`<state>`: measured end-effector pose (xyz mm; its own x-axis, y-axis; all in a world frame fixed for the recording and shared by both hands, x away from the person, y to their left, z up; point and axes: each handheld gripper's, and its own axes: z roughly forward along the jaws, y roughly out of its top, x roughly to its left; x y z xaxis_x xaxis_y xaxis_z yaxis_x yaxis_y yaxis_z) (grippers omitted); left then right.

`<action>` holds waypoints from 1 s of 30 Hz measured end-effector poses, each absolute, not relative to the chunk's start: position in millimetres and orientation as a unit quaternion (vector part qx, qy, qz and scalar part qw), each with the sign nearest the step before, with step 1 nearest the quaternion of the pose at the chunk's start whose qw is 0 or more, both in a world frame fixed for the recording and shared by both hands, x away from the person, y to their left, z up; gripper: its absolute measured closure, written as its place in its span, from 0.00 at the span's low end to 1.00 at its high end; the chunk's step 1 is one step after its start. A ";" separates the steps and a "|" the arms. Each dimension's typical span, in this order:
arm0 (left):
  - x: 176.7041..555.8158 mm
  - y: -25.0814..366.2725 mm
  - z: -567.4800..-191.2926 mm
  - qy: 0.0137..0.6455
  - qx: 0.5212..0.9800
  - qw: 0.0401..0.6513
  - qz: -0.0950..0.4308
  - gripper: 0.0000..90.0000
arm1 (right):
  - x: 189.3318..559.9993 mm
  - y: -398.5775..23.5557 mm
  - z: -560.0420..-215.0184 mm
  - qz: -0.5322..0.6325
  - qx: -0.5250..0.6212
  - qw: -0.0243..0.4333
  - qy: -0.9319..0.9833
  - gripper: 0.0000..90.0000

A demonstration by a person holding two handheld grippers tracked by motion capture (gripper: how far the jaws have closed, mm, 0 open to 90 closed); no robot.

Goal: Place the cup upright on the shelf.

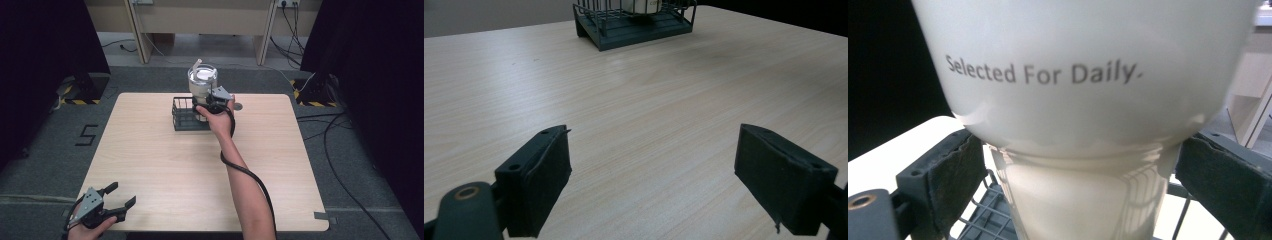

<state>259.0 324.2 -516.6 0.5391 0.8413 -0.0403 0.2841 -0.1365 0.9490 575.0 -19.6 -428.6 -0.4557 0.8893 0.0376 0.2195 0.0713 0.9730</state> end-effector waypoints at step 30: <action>258.1 323.9 -516.5 0.400 0.704 0.520 0.272 0.16 | 526.4 -50.2 -420.4 0.547 0.396 0.294 0.677 0.09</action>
